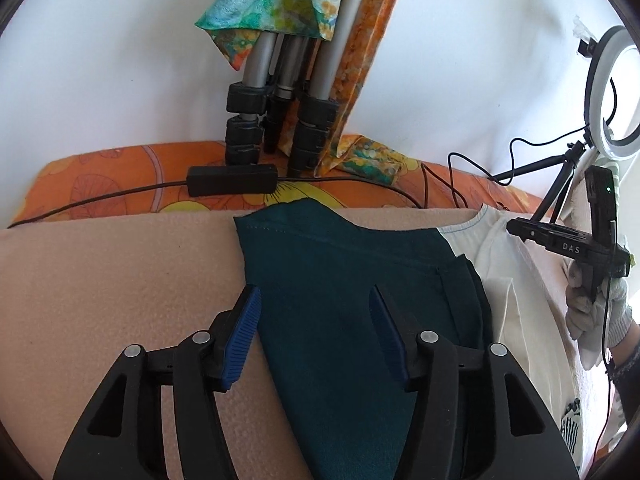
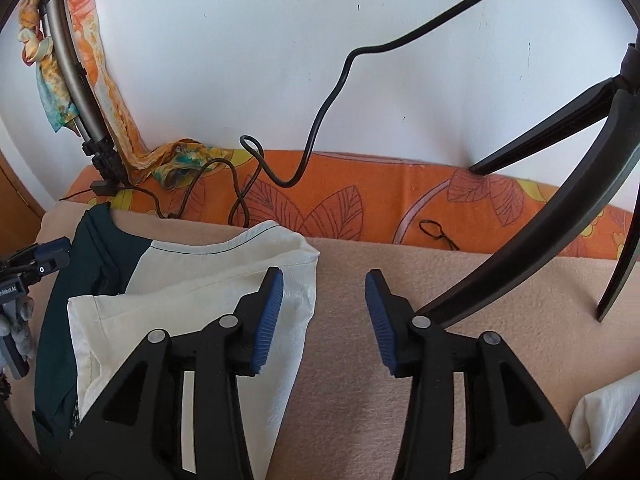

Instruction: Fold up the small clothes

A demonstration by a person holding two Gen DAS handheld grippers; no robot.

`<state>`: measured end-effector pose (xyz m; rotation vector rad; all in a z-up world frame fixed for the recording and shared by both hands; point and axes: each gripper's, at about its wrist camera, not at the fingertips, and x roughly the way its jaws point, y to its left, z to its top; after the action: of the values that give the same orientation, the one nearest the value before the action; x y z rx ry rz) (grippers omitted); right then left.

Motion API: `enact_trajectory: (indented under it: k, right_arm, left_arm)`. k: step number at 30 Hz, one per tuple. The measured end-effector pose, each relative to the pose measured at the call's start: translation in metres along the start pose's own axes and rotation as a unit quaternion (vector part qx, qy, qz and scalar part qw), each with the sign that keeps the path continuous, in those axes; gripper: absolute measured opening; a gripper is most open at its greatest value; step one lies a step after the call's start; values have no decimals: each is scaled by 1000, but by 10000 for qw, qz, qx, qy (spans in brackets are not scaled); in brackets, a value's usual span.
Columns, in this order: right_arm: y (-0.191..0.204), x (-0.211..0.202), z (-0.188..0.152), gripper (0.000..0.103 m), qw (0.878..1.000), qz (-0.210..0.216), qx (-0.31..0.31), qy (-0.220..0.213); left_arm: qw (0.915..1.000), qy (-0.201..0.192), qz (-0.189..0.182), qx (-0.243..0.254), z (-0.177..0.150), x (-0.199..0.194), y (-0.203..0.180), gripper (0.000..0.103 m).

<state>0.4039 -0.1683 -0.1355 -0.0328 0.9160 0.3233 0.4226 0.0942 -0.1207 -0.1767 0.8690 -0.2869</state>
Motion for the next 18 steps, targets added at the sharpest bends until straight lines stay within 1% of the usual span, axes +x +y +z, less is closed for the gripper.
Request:
enact_trajectory:
  k: [2, 3, 6, 7, 10, 14, 16, 18]
  right_arm:
    - [0, 3, 1, 46, 9999, 30, -88, 57]
    - [0, 5, 2, 46, 9999, 98, -90, 100]
    - [0, 11, 4, 46, 9997, 120, -120, 172]
    - [0, 14, 4, 46, 9996, 162, -106, 193]
    - [-4, 19, 5, 46, 9994, 266, 44, 200]
    - [-5, 20, 7, 46, 9990, 414, 82, 145]
    - [-3, 19, 6, 37, 9990, 428, 19, 142]
    - [0, 18, 5, 21, 9991, 396, -89, 143]
  left_arm:
    - [9999, -37, 128, -20, 6, 3, 5, 60]
    - [9999, -20, 133, -48, 9, 6, 8, 60]
    - [9997, 124, 2, -191, 16, 17, 17, 60]
    - [9998, 40, -9, -213, 18, 17, 18, 60]
    - [9996, 6, -68, -262, 22, 21, 21, 60]
    - [9997, -5, -149, -205, 24, 23, 22, 56]
    - [9998, 14, -136, -117, 26, 27, 17, 44]
    - [10000, 25, -51, -40, 25, 28, 13, 18]
